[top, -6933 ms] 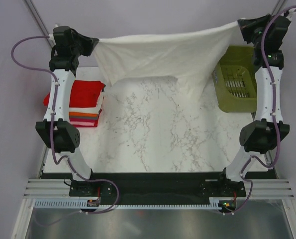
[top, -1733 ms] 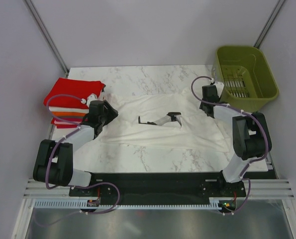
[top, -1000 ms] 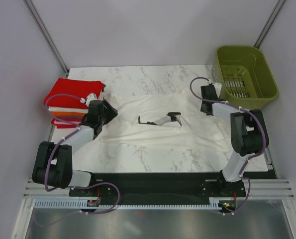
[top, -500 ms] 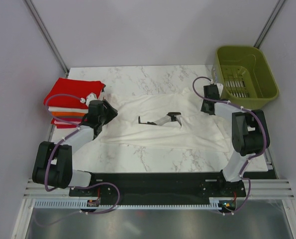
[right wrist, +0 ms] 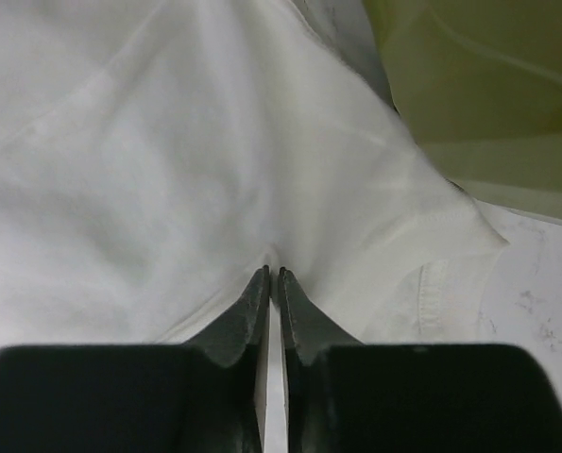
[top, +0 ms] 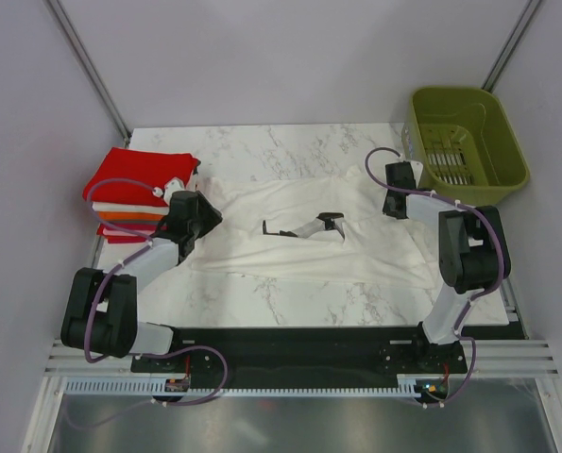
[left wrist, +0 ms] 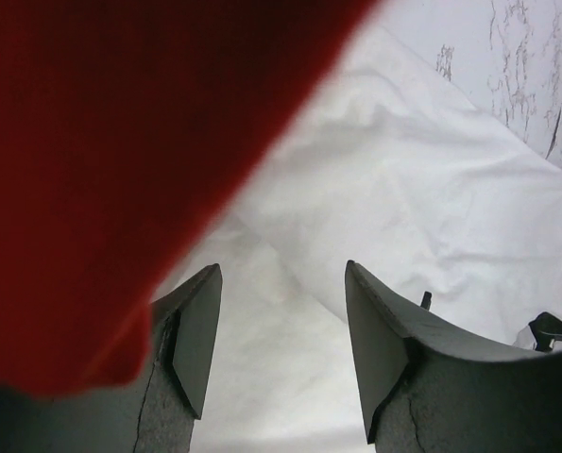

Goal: Fold and stack the t-shirts
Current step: Fold the tshirt

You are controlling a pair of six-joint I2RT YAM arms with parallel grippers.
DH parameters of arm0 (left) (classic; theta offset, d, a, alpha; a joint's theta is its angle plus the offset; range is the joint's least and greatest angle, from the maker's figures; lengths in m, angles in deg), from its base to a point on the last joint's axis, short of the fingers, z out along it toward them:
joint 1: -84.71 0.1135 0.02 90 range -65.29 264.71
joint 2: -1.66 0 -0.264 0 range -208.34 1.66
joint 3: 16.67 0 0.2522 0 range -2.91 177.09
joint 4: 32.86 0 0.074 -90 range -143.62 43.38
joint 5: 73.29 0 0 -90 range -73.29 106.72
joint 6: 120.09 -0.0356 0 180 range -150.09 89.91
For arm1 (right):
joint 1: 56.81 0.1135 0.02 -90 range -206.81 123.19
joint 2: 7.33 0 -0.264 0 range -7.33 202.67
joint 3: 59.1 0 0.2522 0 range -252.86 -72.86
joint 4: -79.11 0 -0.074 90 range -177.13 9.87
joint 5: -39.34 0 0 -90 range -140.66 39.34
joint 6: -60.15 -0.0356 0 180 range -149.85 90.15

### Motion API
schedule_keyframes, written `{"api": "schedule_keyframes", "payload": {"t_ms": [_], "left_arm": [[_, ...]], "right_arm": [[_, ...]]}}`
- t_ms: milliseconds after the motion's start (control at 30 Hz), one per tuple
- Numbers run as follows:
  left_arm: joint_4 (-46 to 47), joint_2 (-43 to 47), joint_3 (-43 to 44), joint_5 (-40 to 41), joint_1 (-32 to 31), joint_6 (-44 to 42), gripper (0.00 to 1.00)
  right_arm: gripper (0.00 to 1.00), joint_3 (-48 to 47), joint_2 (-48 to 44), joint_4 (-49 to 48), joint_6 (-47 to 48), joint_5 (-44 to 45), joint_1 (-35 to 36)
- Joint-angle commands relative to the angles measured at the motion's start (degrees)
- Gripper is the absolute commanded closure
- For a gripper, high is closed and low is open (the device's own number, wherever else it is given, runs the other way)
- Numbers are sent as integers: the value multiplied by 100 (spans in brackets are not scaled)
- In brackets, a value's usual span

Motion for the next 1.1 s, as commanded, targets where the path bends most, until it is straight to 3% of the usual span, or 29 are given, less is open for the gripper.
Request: {"api": "schedule_keyframes", "payload": {"t_ms": [0, 133, 367, 600, 767, 1067], "left_arm": [[-18, 25, 19, 270, -86, -212, 38], [-18, -18, 10, 401, -200, -273, 39], [-343, -360, 308, 708, -279, -300, 55], [-536, -949, 721, 1034, -411, -230, 55], [-721, -1091, 923, 1368, -481, -177, 44], [-1125, -1539, 1363, 1482, -490, -168, 58]], "right_arm": [[92, 0, -135, -42, -77, -1, -6], [97, 43, -301, -94, -121, 77, 3], [100, 166, -557, -217, -174, 113, 11], [100, 219, -680, -297, -201, 16, 11], [100, 228, -706, -314, -210, -28, 20], [100, 219, -715, -332, -227, -37, 11]]}}
